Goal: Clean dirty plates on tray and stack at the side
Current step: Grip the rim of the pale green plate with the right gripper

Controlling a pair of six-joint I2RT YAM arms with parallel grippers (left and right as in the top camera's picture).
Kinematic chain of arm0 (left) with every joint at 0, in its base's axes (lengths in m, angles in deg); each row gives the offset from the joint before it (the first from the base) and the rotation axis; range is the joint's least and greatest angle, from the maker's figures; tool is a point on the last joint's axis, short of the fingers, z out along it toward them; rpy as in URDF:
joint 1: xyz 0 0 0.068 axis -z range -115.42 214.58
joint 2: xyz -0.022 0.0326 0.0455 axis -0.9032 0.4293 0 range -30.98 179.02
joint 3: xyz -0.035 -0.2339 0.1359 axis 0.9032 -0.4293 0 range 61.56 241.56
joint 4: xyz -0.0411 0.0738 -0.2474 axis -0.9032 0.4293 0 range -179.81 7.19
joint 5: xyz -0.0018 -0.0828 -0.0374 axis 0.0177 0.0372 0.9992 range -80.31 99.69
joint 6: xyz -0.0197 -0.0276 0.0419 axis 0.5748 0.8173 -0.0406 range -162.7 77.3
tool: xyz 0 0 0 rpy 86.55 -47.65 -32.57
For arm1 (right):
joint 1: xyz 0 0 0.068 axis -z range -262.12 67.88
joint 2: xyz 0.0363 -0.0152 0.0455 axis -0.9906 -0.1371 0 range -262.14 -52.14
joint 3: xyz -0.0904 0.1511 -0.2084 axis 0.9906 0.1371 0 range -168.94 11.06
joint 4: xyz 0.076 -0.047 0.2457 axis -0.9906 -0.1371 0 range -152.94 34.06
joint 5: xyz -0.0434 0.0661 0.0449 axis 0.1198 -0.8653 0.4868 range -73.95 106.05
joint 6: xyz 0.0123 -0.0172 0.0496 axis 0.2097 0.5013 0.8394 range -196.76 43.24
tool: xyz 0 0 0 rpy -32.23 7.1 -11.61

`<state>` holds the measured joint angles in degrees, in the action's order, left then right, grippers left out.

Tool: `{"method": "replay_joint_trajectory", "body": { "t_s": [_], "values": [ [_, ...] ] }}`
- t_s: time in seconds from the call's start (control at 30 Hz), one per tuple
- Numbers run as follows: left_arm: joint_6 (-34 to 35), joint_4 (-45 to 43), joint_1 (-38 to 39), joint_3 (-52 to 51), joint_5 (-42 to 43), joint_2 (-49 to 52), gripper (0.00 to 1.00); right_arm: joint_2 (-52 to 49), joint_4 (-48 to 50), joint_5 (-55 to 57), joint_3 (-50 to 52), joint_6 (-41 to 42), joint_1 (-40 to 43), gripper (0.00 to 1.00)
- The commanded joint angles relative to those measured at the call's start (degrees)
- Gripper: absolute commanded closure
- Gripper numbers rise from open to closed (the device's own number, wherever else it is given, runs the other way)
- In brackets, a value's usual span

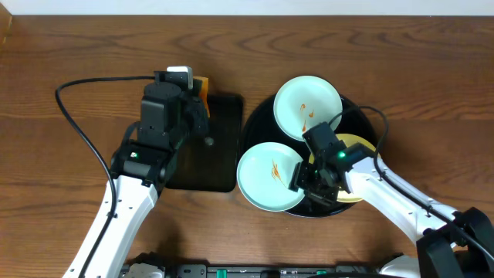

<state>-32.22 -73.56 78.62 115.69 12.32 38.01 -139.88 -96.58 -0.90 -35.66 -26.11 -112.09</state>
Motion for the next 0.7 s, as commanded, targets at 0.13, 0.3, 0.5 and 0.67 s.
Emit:
{"method": "replay_joint_trajectory", "body": {
  "t_s": [0.13, 0.3, 0.5, 0.67],
  "values": [
    [-0.55, 0.46, 0.13, 0.85, -0.13, -0.52, 0.91, -0.37, 5.35, 0.46, 3.26, 2.25, -1.57, 0.60],
    [-0.55, 0.63, 0.13, 0.85, -0.13, -0.52, 0.91, -0.37, 7.04, 1.18, 3.78, 2.25, -1.68, 0.80],
    [-0.55, 0.81, 0.13, 0.85, -0.13, -0.52, 0.91, -0.37, 6.73, 1.51, 3.78, 2.25, -1.70, 0.85],
    [-0.55, 0.81, 0.13, 0.85, -0.13, -0.52, 0.91, -0.37, 6.58, 1.49, 3.93, 2.27, -2.47, 0.87]
  ]
}}
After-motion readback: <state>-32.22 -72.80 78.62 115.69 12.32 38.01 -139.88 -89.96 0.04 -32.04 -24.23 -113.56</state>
